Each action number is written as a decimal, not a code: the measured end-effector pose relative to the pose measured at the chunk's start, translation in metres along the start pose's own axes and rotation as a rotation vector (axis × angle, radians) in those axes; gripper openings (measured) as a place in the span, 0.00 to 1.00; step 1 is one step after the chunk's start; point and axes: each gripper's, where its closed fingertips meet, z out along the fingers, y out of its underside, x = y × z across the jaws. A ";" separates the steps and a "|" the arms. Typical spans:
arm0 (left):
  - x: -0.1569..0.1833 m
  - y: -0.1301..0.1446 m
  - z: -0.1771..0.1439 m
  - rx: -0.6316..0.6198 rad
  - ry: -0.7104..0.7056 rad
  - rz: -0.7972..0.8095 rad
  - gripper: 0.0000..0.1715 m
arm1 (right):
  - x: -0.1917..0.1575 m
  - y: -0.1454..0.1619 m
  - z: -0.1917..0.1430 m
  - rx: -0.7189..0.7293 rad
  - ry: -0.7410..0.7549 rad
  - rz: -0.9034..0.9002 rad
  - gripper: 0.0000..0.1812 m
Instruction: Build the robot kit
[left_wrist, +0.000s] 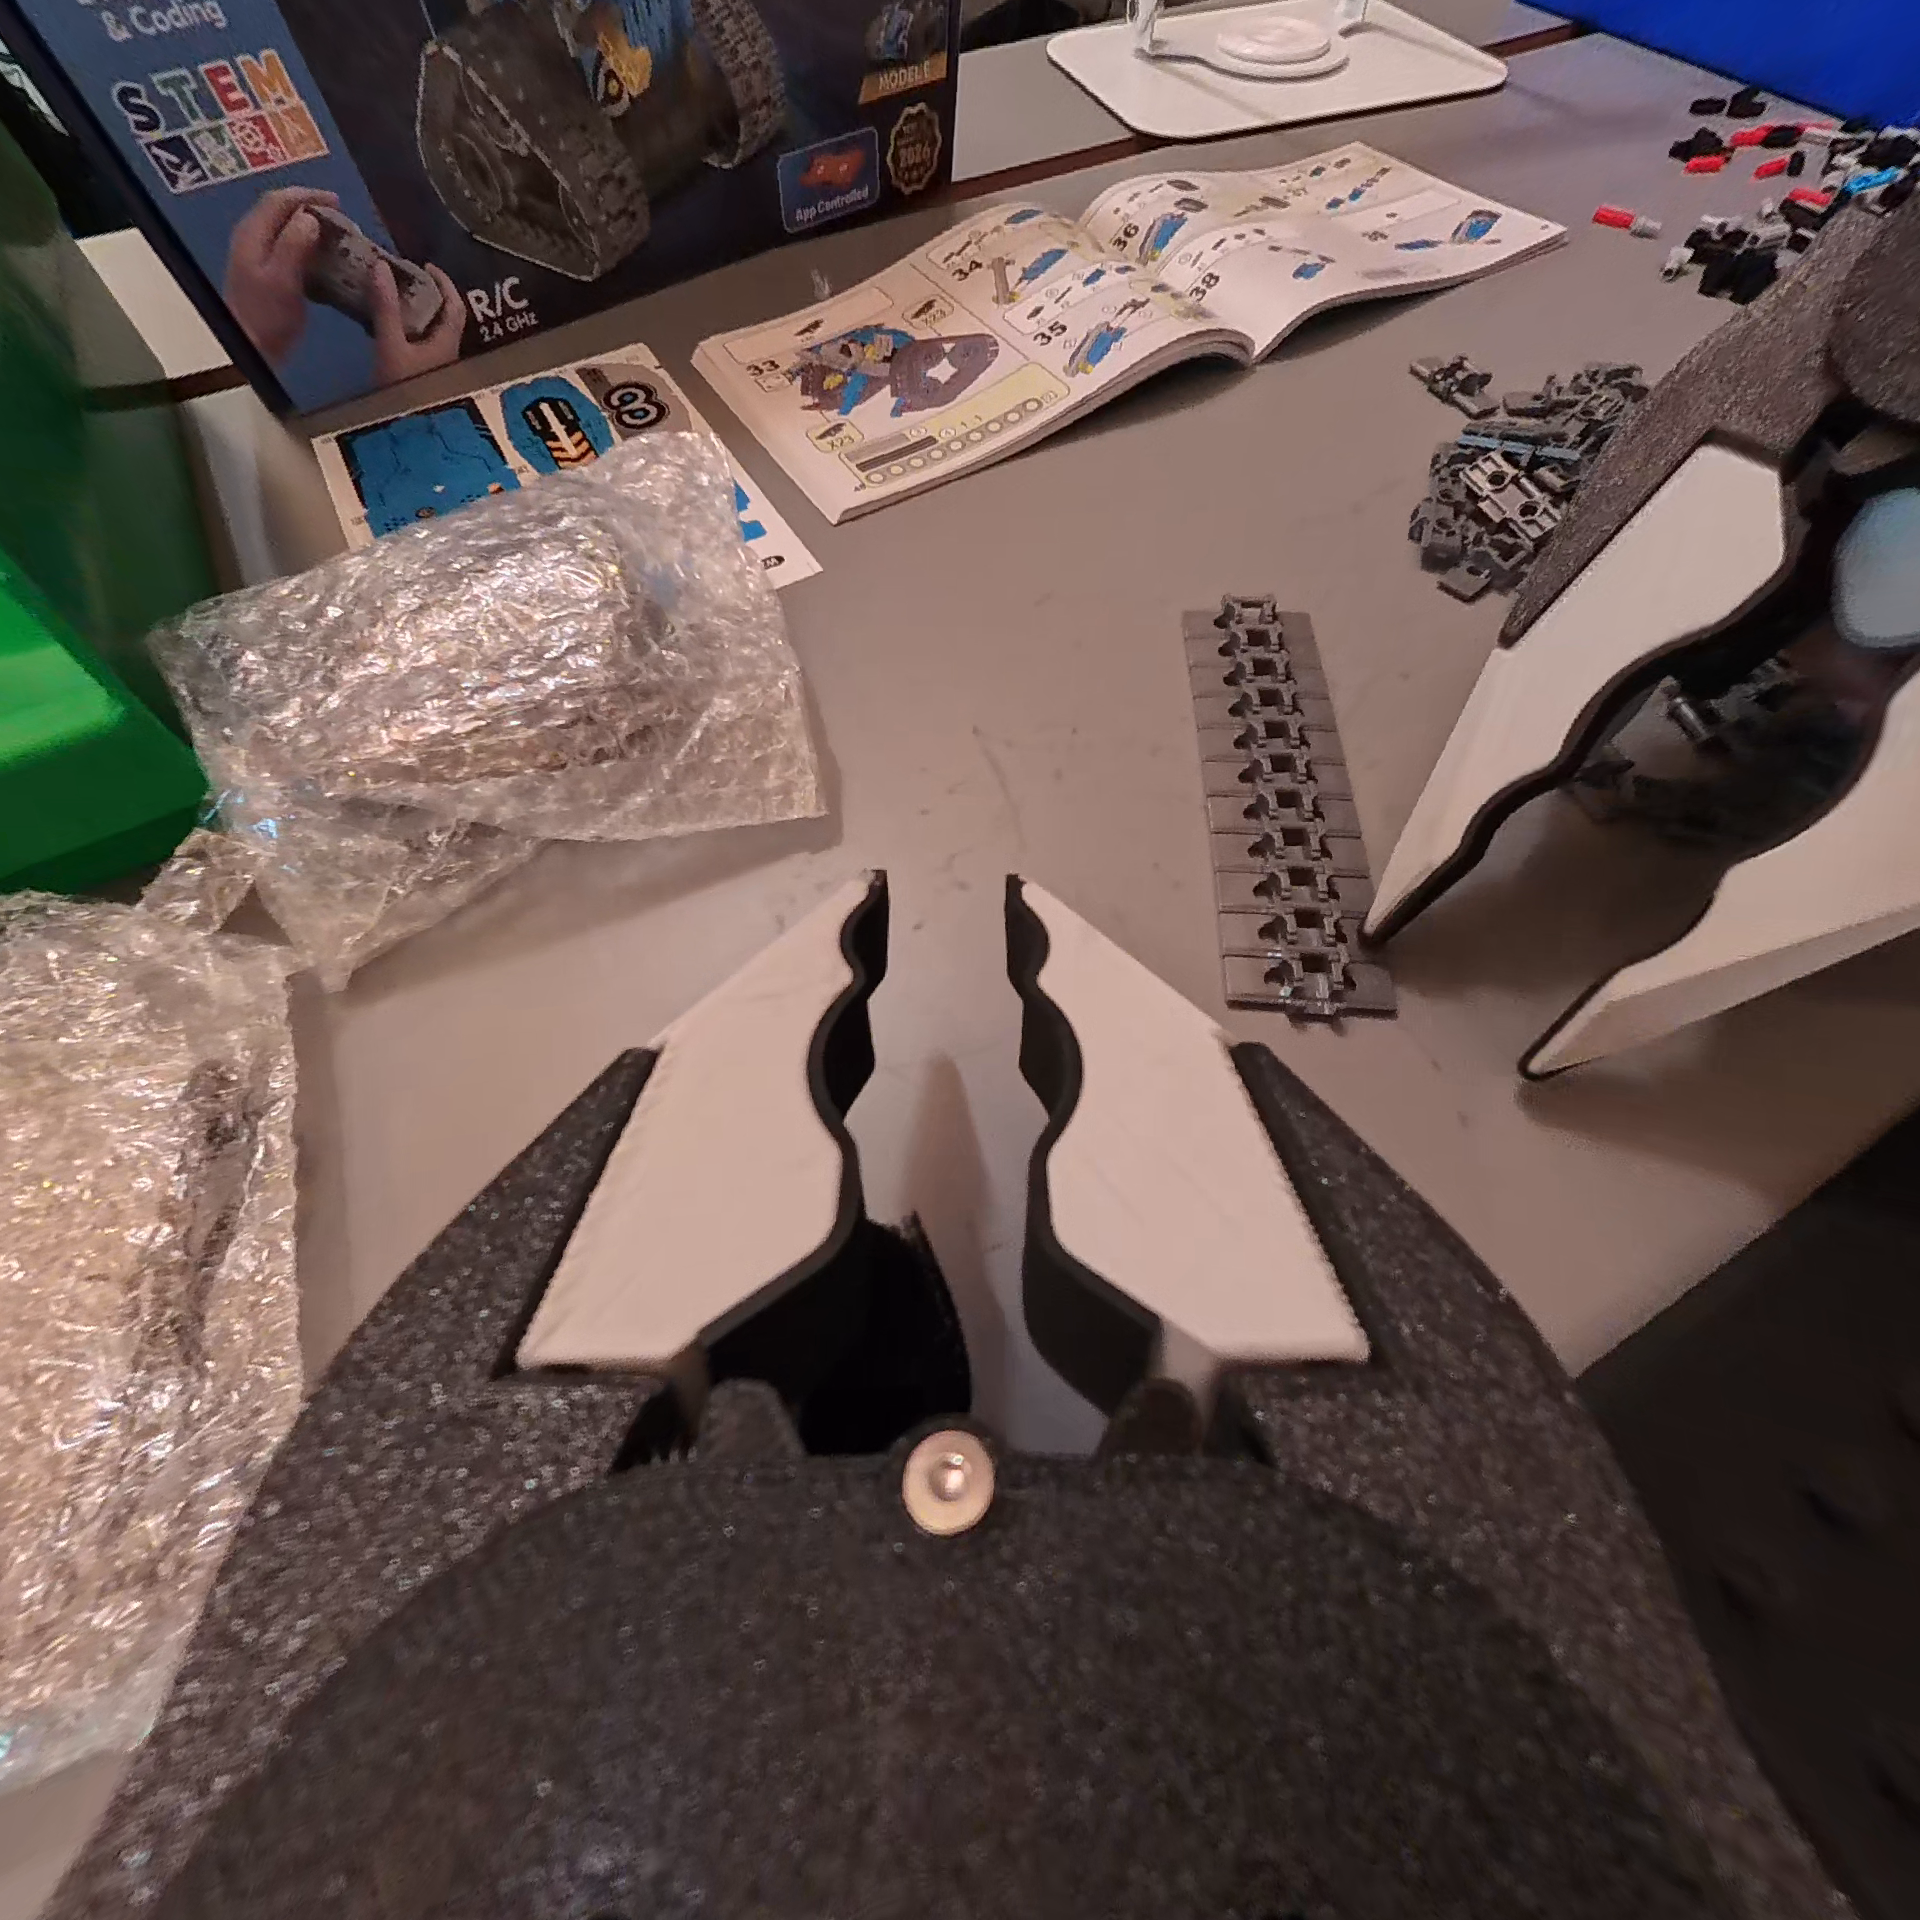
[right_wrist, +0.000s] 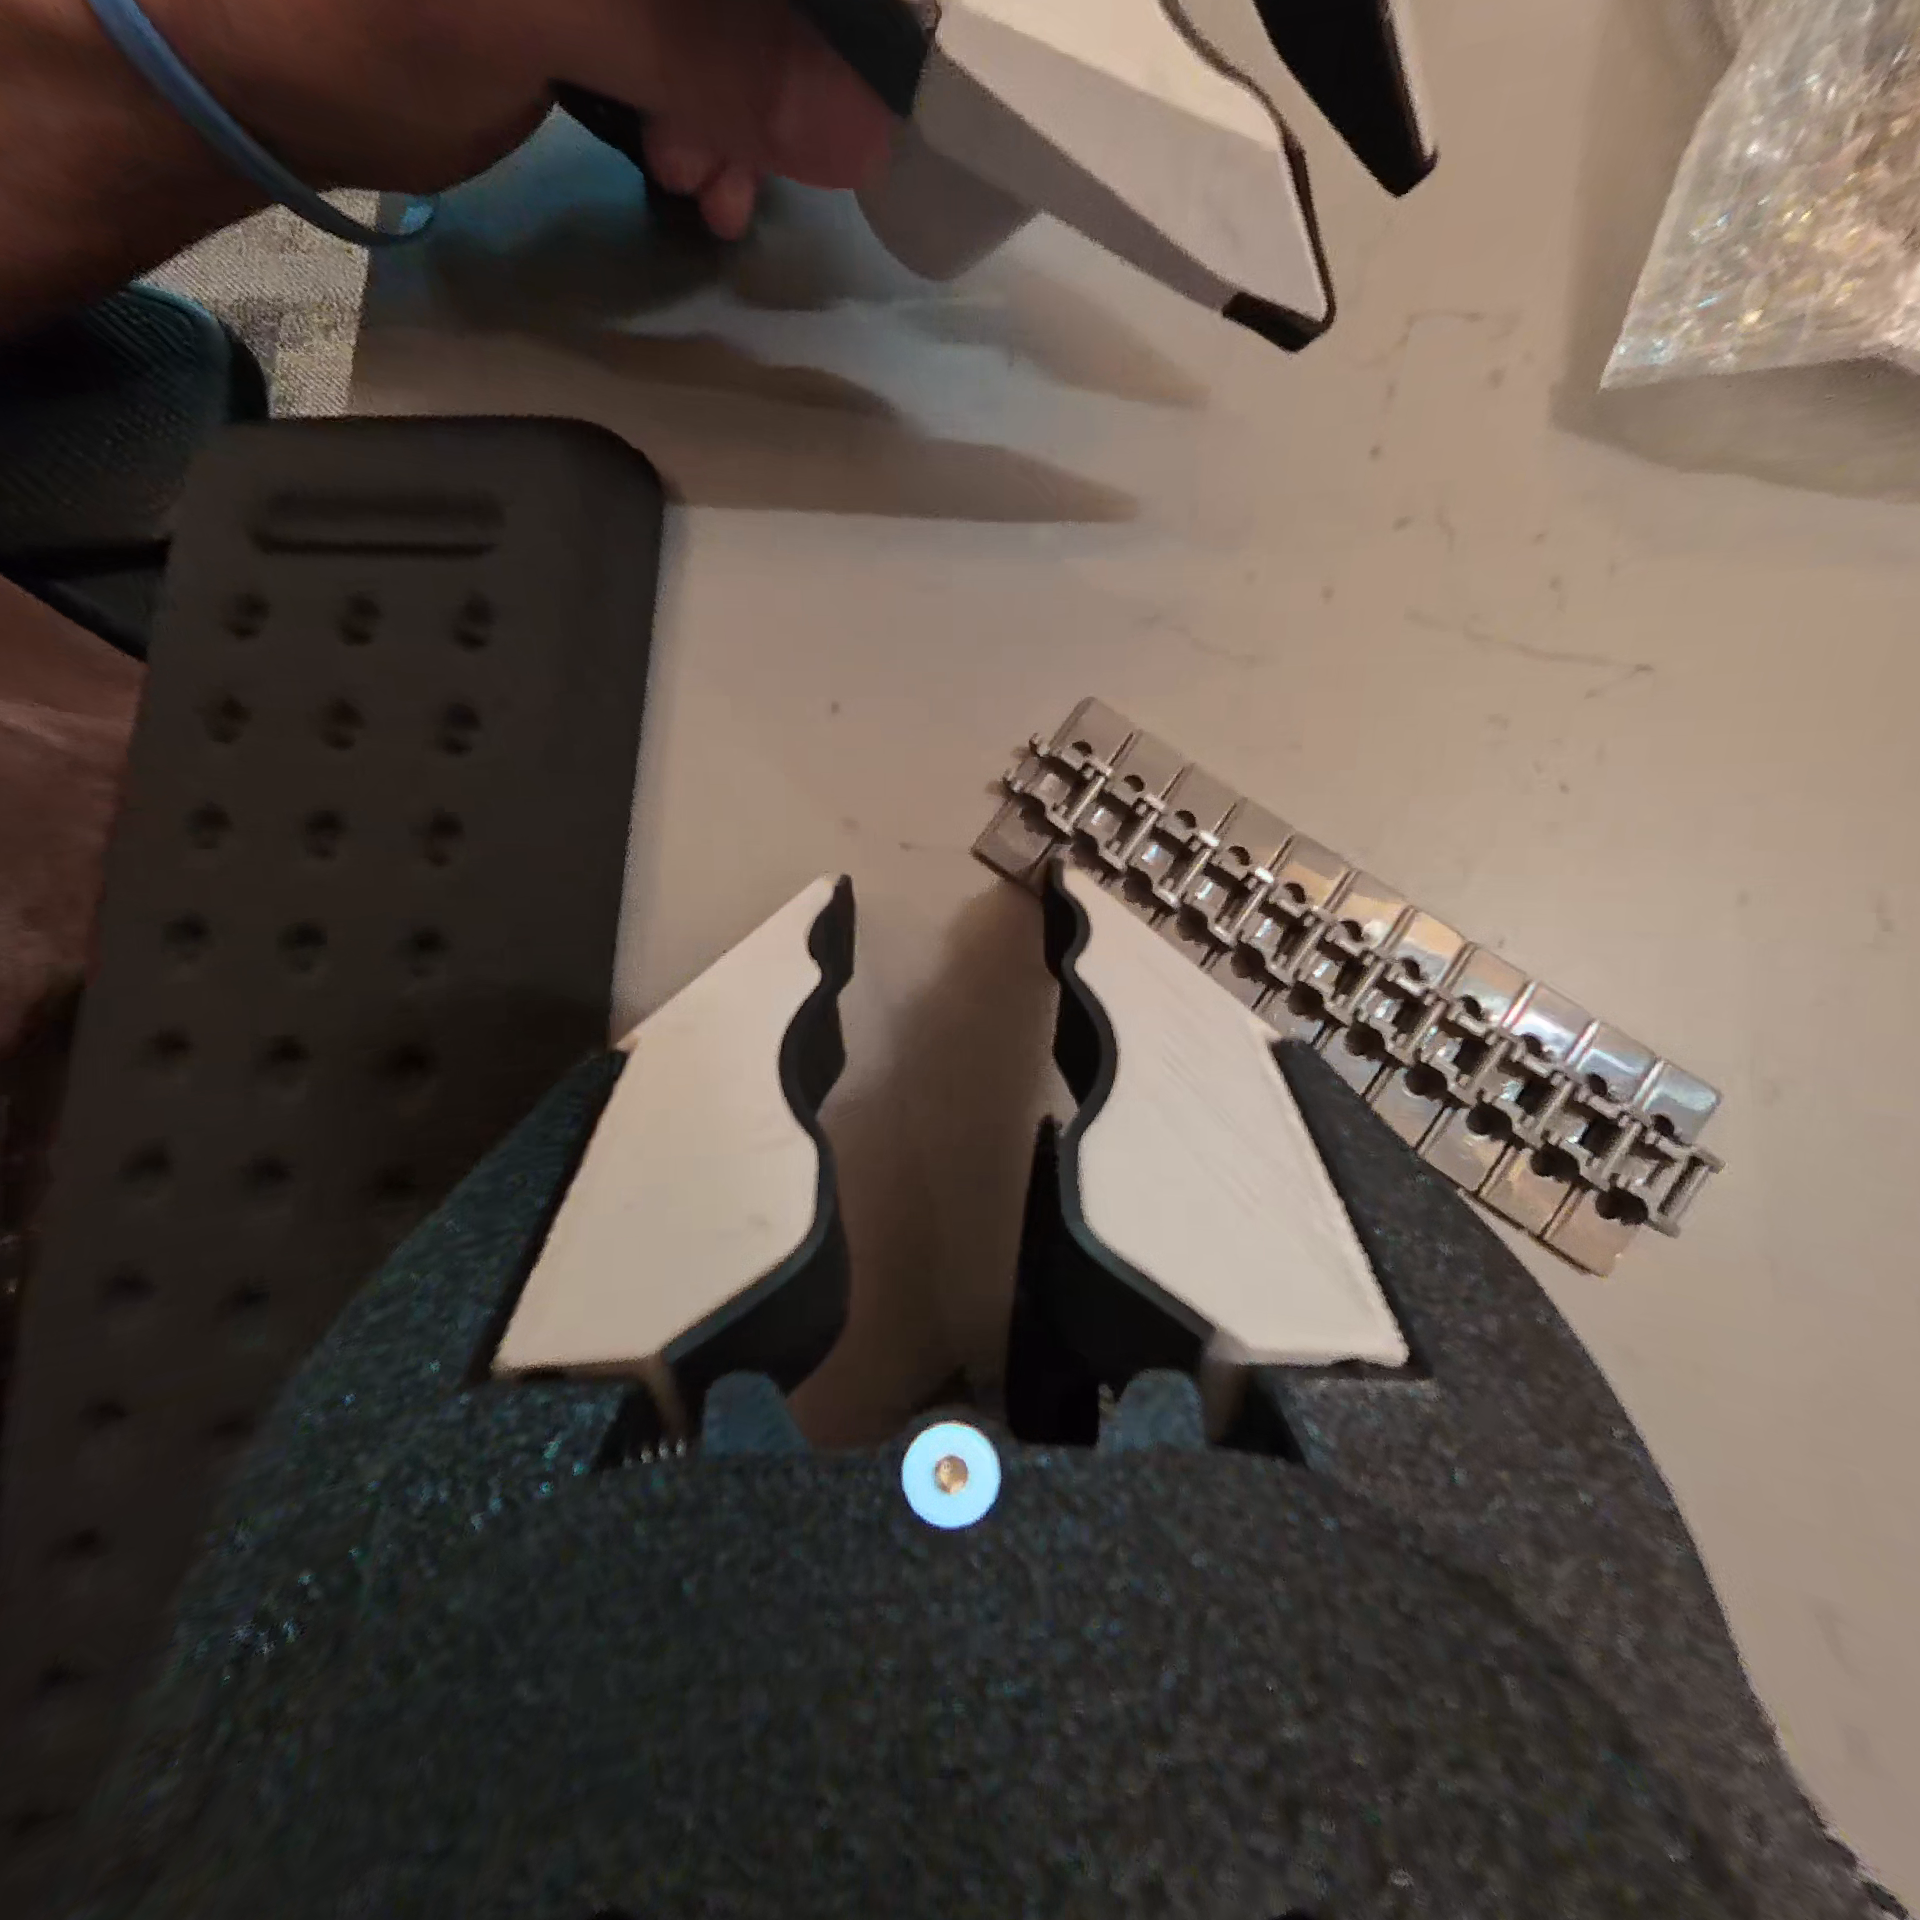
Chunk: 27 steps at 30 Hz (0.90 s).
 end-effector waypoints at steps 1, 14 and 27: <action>0.000 0.000 0.000 -0.003 0.004 -0.003 0.13 | 0.000 -0.002 0.000 0.010 -0.002 0.001 0.20; 0.004 0.007 0.005 -0.053 -0.004 0.042 0.13 | 0.013 0.005 -0.005 -0.024 0.062 -0.003 0.20; 0.004 0.009 0.007 -0.065 -0.004 0.042 0.13 | 0.019 0.008 -0.013 -0.015 0.063 0.026 0.20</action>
